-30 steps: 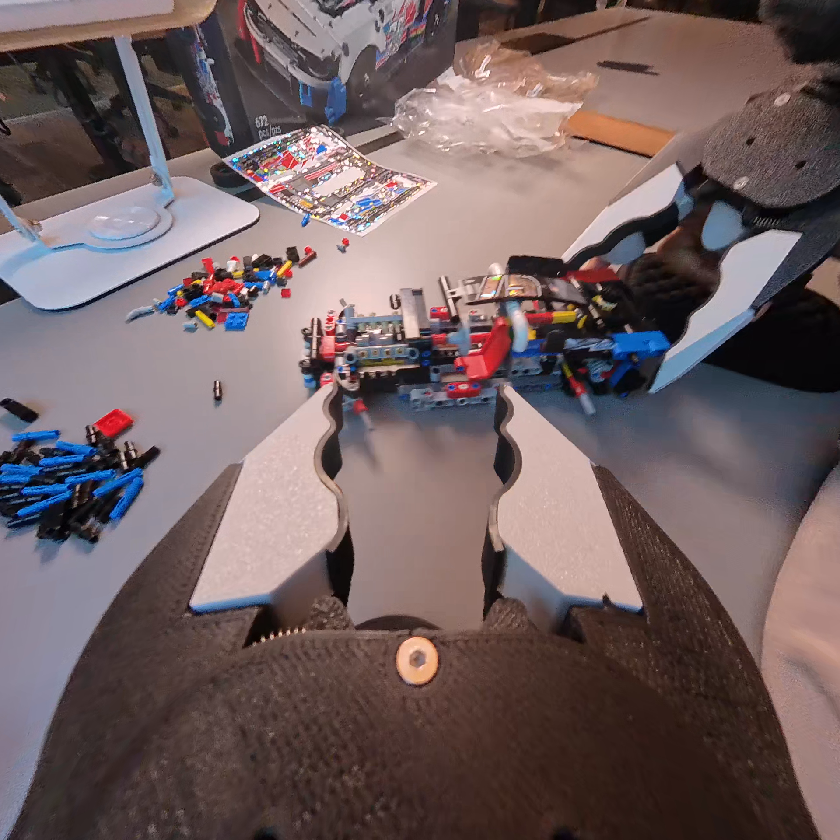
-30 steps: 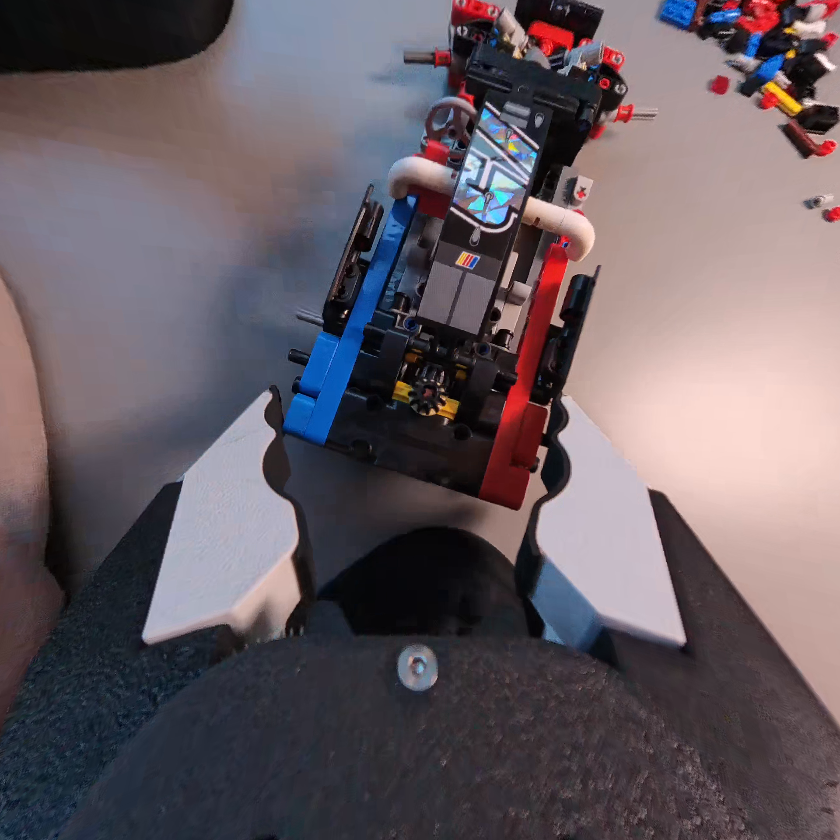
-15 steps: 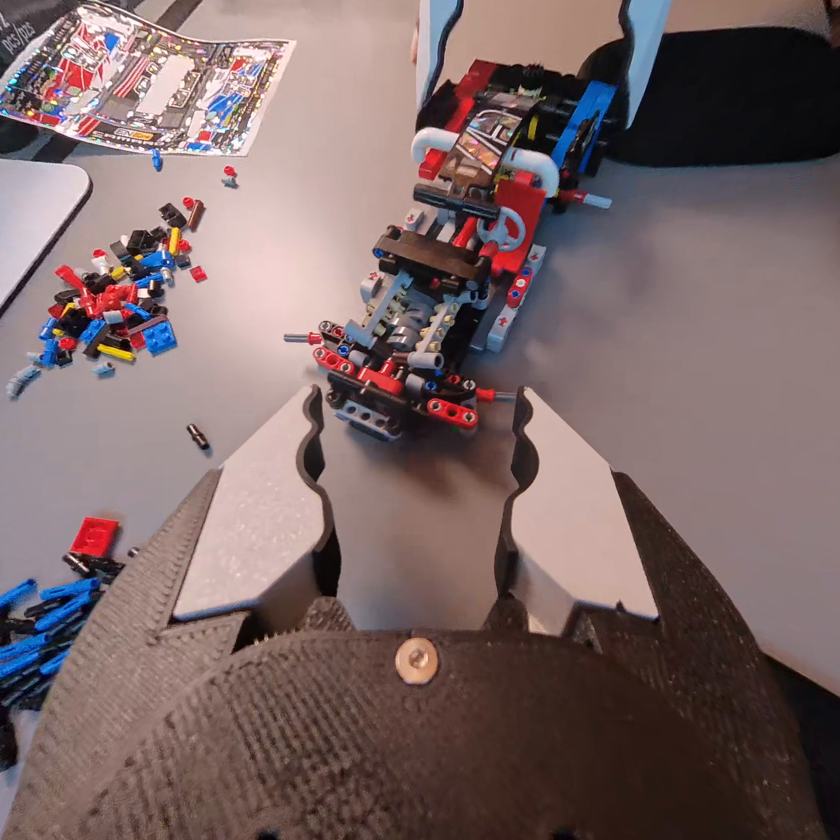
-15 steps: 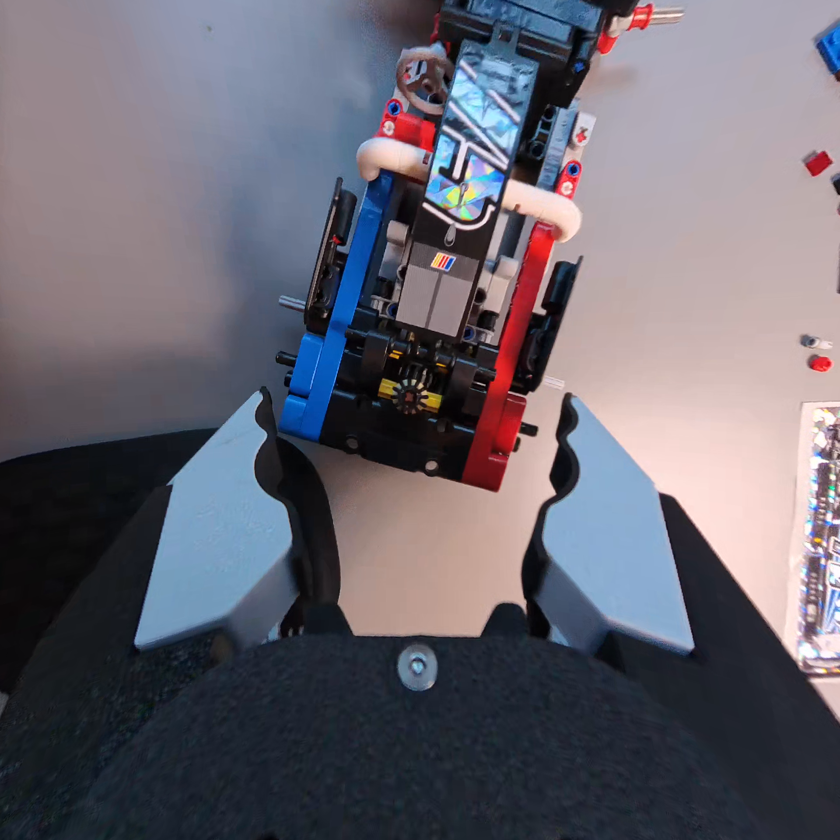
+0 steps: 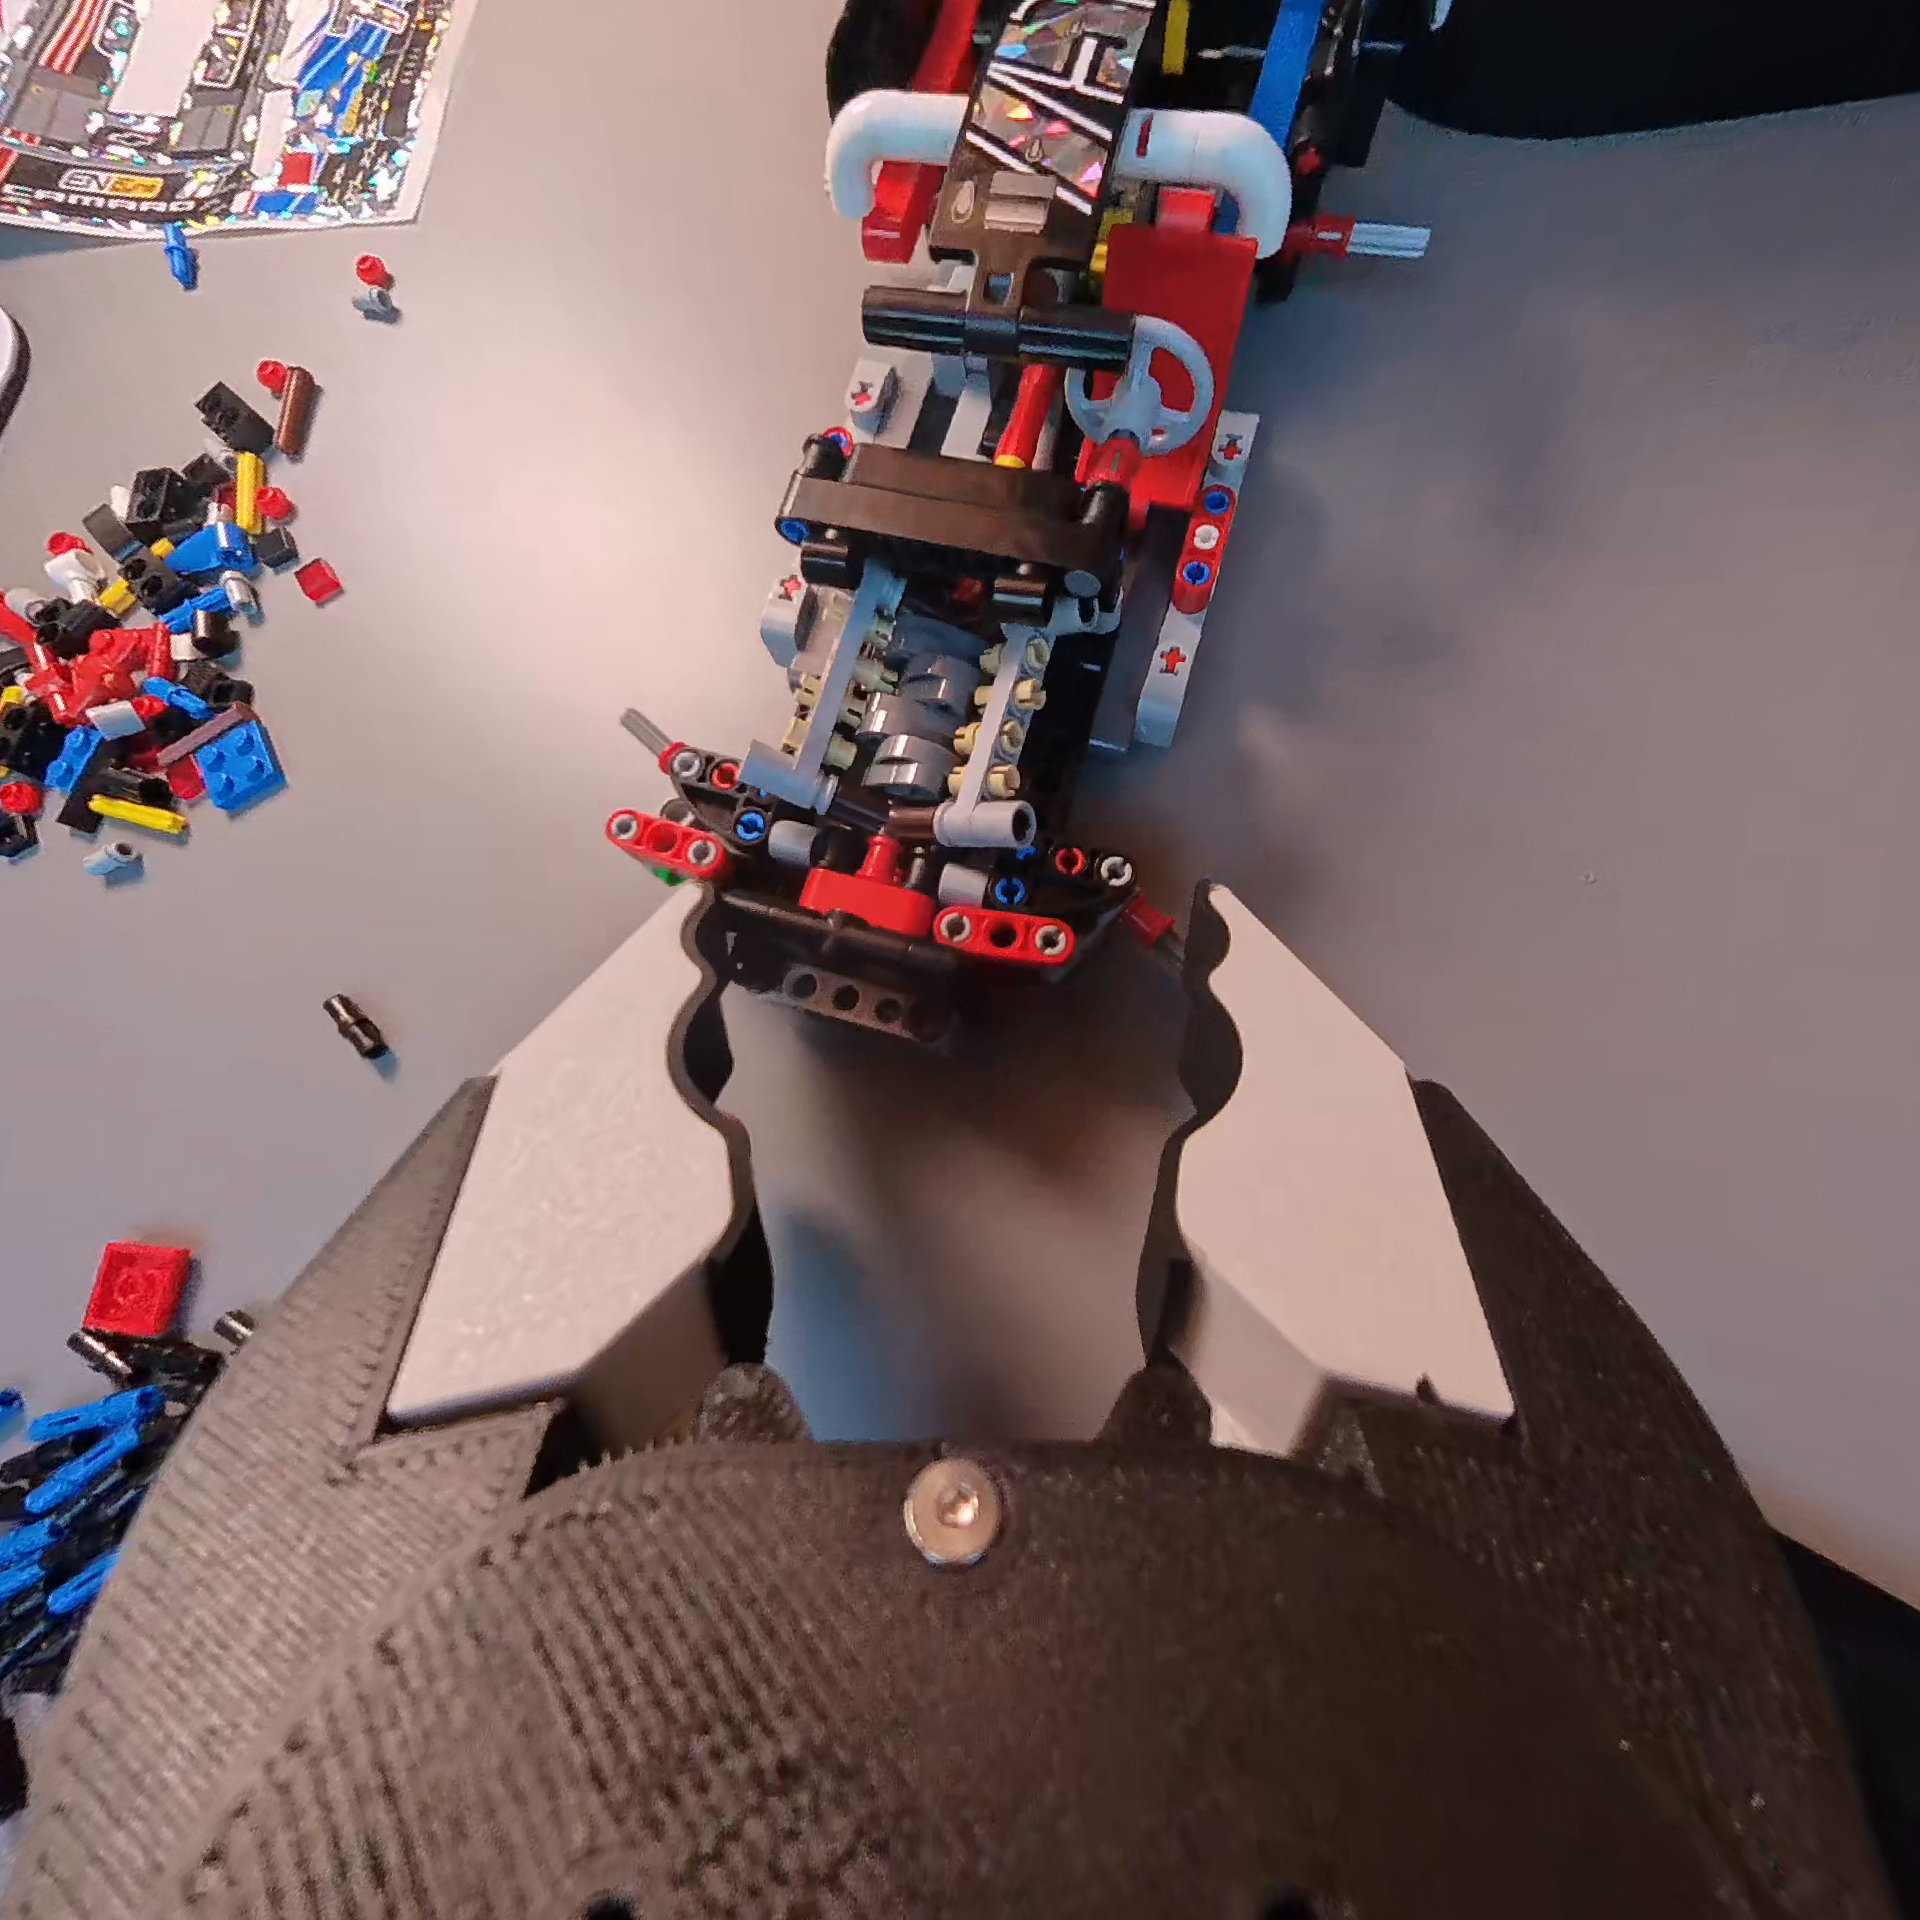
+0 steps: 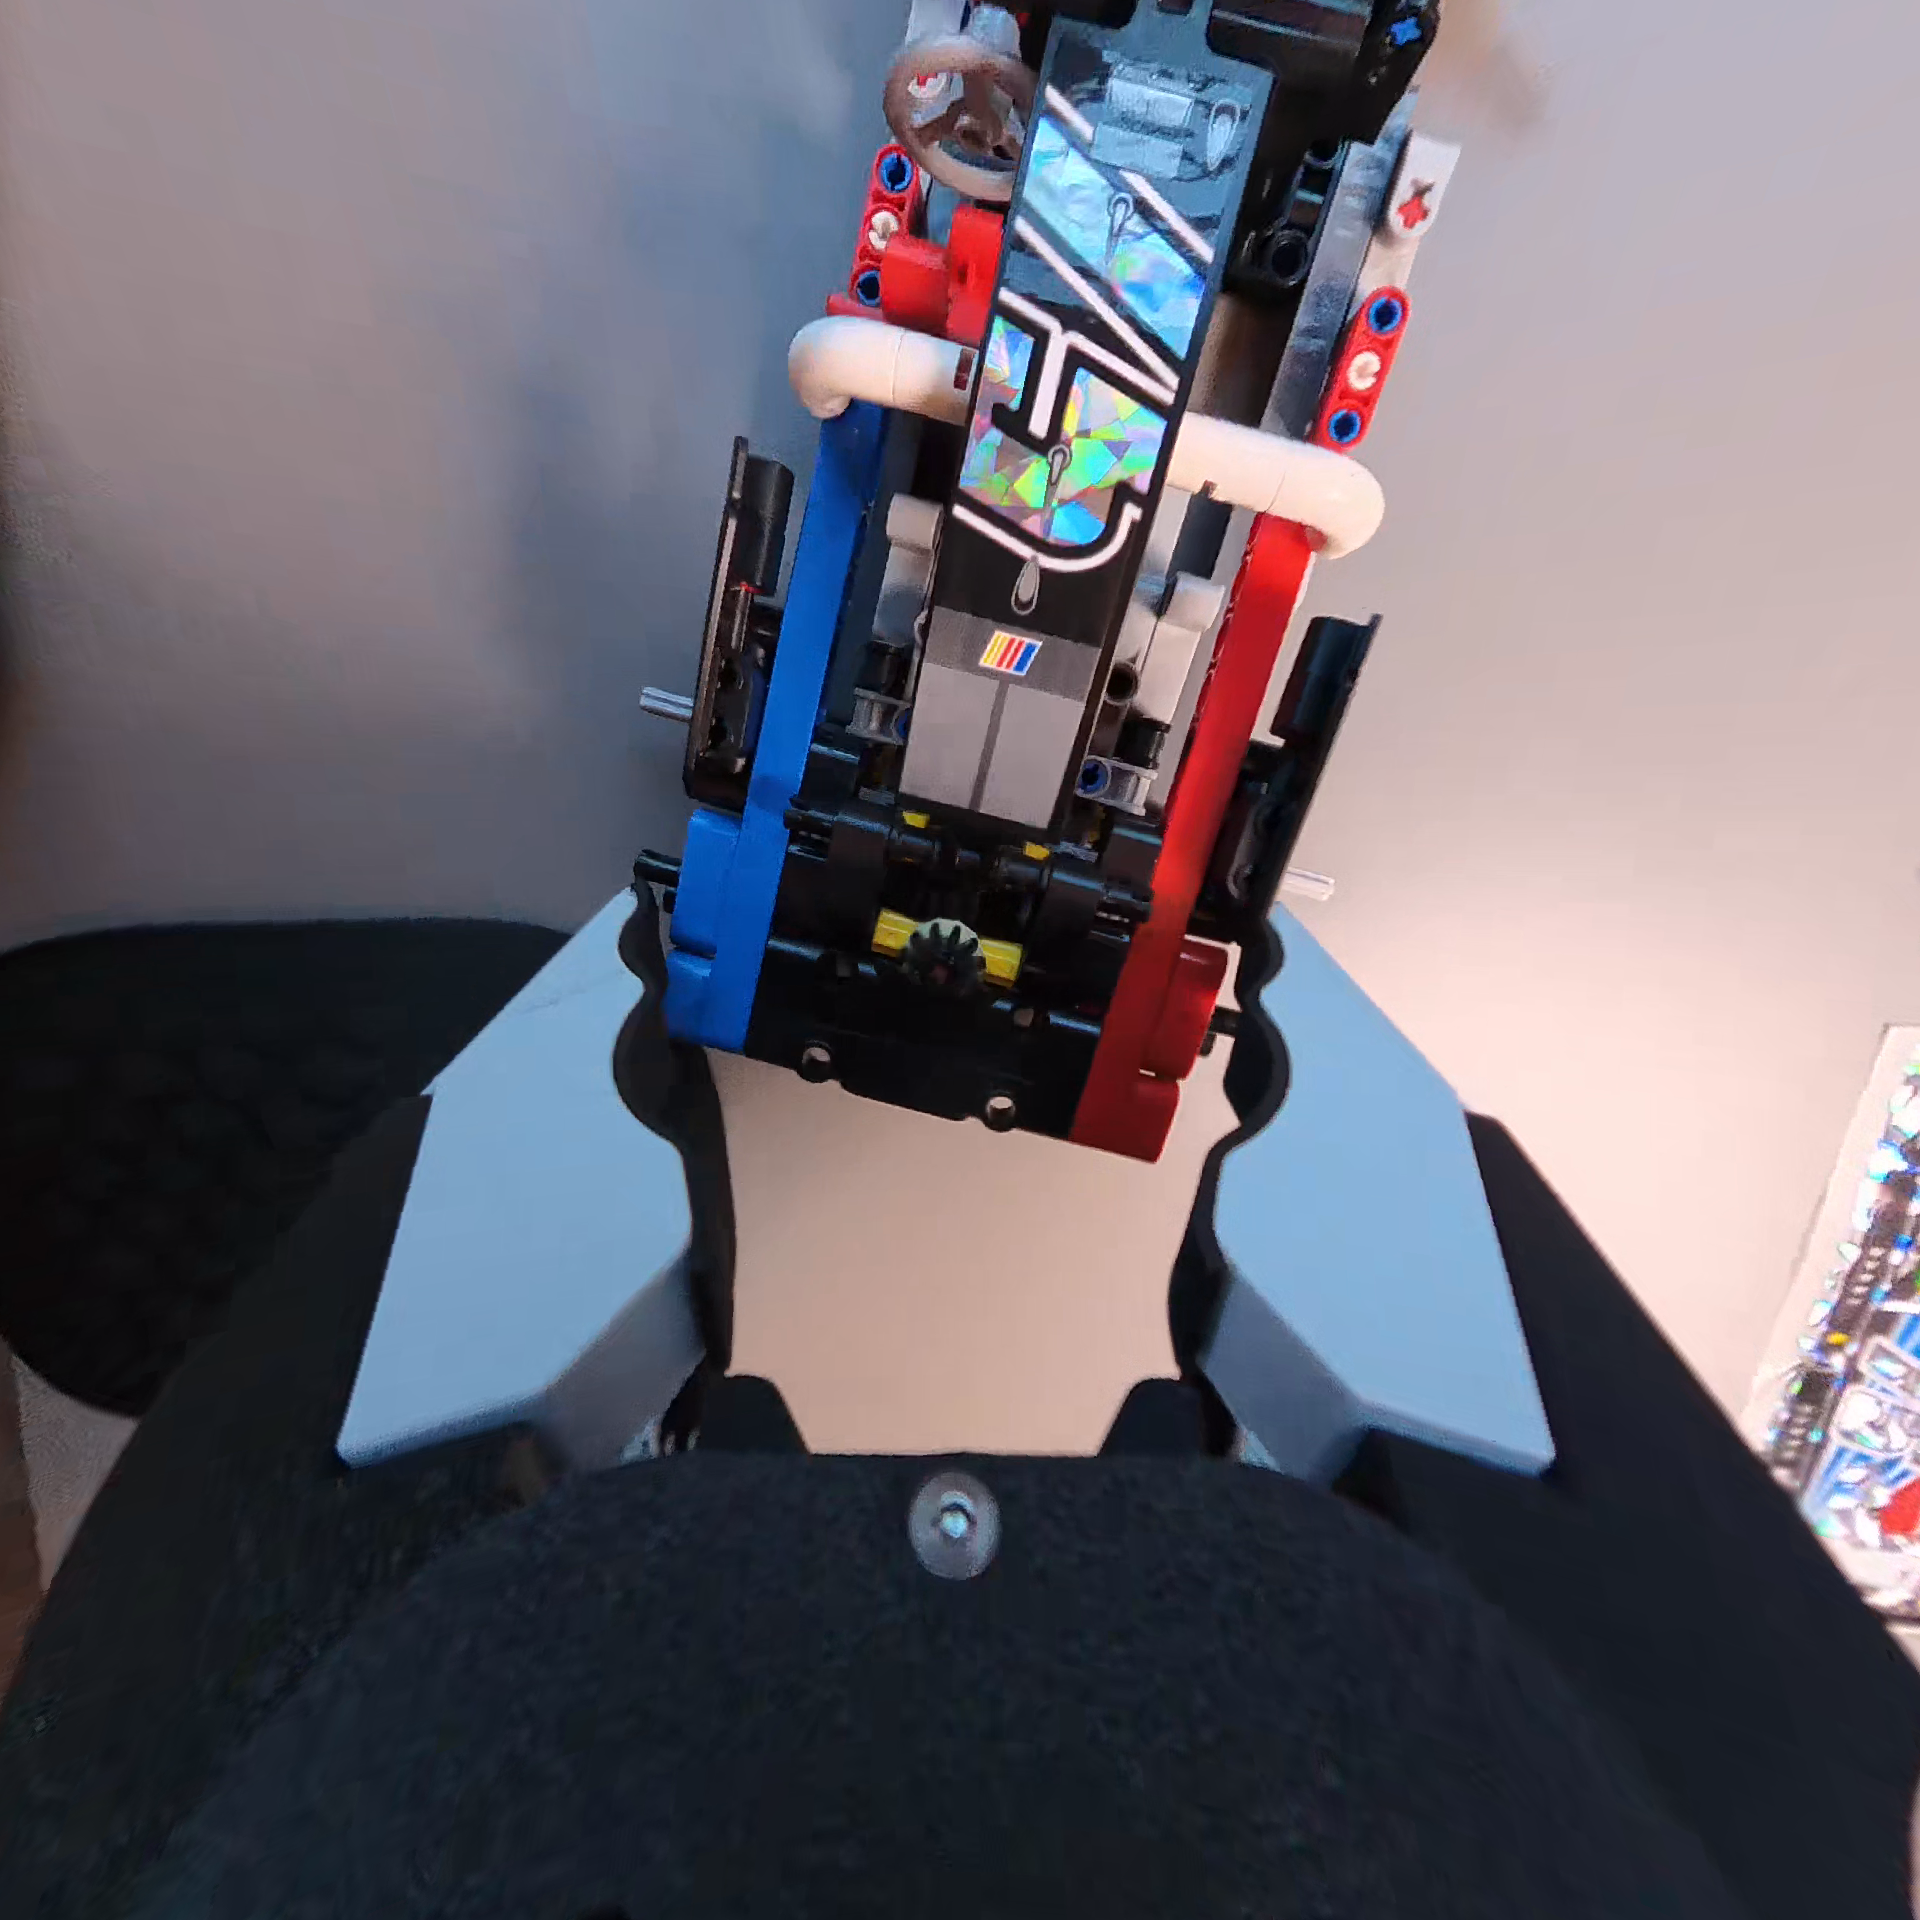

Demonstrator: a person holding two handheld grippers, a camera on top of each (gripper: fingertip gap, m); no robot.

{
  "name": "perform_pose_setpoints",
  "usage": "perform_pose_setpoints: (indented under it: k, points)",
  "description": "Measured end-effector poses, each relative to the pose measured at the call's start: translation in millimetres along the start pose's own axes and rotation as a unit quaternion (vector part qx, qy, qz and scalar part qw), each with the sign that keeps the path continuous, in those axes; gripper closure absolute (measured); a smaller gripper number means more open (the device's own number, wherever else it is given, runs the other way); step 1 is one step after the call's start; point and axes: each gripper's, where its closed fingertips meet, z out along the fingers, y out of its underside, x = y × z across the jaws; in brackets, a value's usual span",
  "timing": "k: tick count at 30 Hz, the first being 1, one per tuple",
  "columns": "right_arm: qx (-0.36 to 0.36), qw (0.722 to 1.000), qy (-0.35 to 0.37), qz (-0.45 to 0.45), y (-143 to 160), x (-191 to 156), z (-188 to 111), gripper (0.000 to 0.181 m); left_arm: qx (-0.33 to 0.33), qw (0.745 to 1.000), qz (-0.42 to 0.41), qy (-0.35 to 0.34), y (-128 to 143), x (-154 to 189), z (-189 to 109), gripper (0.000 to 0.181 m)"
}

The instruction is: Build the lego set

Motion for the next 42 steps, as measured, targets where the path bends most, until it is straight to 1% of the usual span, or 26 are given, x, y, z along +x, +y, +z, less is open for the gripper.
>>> perform_pose_setpoints:
  k: [4,6,8,9,11,13,14,16,17,18,19,21,22,23,24,25,26,28,29,32,34,35,36,38,40,42]
  points:
    - [-0.033,0.998,-0.031,-0.036,-2.2,4.0,3.4,0.072,0.006,1.0,-0.015,-0.01,2.2,2.7,-2.9,0.093]
    - [-0.04,0.998,-0.027,-0.046,-4.7,8.0,3.6,0.071,0.004,1.0,-0.02,-0.019,3.4,1.4,-4.7,0.093]
    - [-0.026,0.998,-0.018,-0.049,-9.2,11.7,3.8,0.071,0.015,0.999,-0.026,-0.037,2.4,-4.4,-7.2,0.096]
    - [-0.012,0.999,-0.01,-0.043,-12.1,14.8,3.4,0.071,0.029,0.998,-0.033,-0.048,0.0,-9.4,-10.1,0.096]
    - [0.036,0.999,0.013,-0.017,-21.4,22.4,-0.3,0.073,0.083,0.993,-0.063,-0.061,-11.2,-20.3,-22.4,0.095]
    - [0.113,0.993,0.039,0.017,-35.3,29.4,-10.3,0.07,0.157,0.979,-0.107,-0.079,-24.7,-36.6,-42.9,0.096]
    - [0.154,0.985,0.063,0.033,-42.5,34.8,-17.5,0.07,0.192,0.968,-0.129,-0.093,-30.4,-46.2,-54.7,0.098]
    - [0.25,0.959,0.12,0.064,-59.8,43.7,-37.7,0.072,0.26,0.944,-0.161,-0.126,-41.1,-64.1,-79.3,0.104]
    - [0.303,0.937,0.154,0.078,-69.2,48.5,-51.8,0.075,0.288,0.932,-0.168,-0.143,-45.3,-70.9,-90.0,0.108]
    - [0.357,0.909,0.195,0.094,-77.4,55.3,-68.6,0.08,0.308,0.922,-0.171,-0.162,-47.9,-76.8,-98.6,0.112]
    - [0.405,0.877,0.231,0.119,-82.7,63.1,-85.4,0.089,0.322,0.914,-0.169,-0.183,-49.6,-82.1,-105.2,0.119]
    - [0.482,0.817,0.263,0.177,-88.7,77.7,-111.2,0.105,0.336,0.897,-0.164,-0.236,-51.4,-94.9,-114.9,0.142]
    - [0.505,0.794,0.275,0.198,-89.4,86.3,-120.4,0.115,0.342,0.888,-0.162,-0.262,-53.0,-101.8,-119.3,0.153]
    - [0.52,0.772,0.297,0.215,-88.1,97.4,-129.6,0.131,0.351,0.879,-0.161,-0.282,-56.2,-107.7,-123.6,0.163]
    - [0.527,0.755,0.321,0.223,-87.3,108.4,-138.4,0.144,0.362,0.869,-0.163,-0.296,-60.1,-112.8,-127.5,0.173]
    - [0.528,0.738,0.349,0.234,-85.6,120.5,-147.9,0.162,0.372,0.859,-0.17,-0.309,-63.4,-118.2,-130.6,0.181]
    - [0.536,0.72,0.373,0.237,-87.2,130.2,-160.1,0.181,0.378,0.85,-0.176,-0.322,-66.0,-124.0,-132.8,0.181]
    - [0.546,0.696,0.41,0.221,-99.1,146.2,-185.0,0.181,0.38,0.838,-0.179,-0.348,-69.4,-135.9,-133.2,0.181]
    - [0.546,0.688,0.43,0.212,-105.7,156.1,-196.6,0.181,0.38,0.837,-0.176,-0.352,-72.2,-140.6,-131.2,0.181]
    - [0.55,0.672,0.45,0.207,-125.7,195.5,-223.2,0.181,0.369,0.844,-0.136,-0.366,-76.5,-148.5,-121.3,0.181]
    - [0.536,0.667,0.474,0.208,-132.9,232.7,-235.6,0.181,0.352,0.852,-0.121,-0.368,-70.8,-146.4,-110.6,0.181]
    - [0.523,0.667,0.486,0.211,-134.7,253.4,-239.8,0.181,0.347,0.858,-0.124,-0.358,-67.9,-142.6,-104.4,0.181]
    - [0.506,0.674,0.495,0.212,-137.9,273.6,-241.3,0.181,0.344,0.863,-0.126,-0.348,-66.1,-137.9,-99.4,0.181]
    - [0.477,0.676,0.522,0.206,-145.4,310.3,-247.7,0.181,0.334,0.87,-0.118,-0.344,-63.9,-131.2,-94.5,0.181]
    - [0.454,0.682,0.535,0.204,-156.0,342.1,-251.1,0.179,0.325,0.873,-0.105,-0.348,-63.9,-128.6,-93.1,0.181]
    - [0.447,0.687,0.533,0.209,-168.3,366.3,-252.4,0.178,0.315,0.876,-0.093,-0.352,-63.6,-128.8,-91.1,0.181]
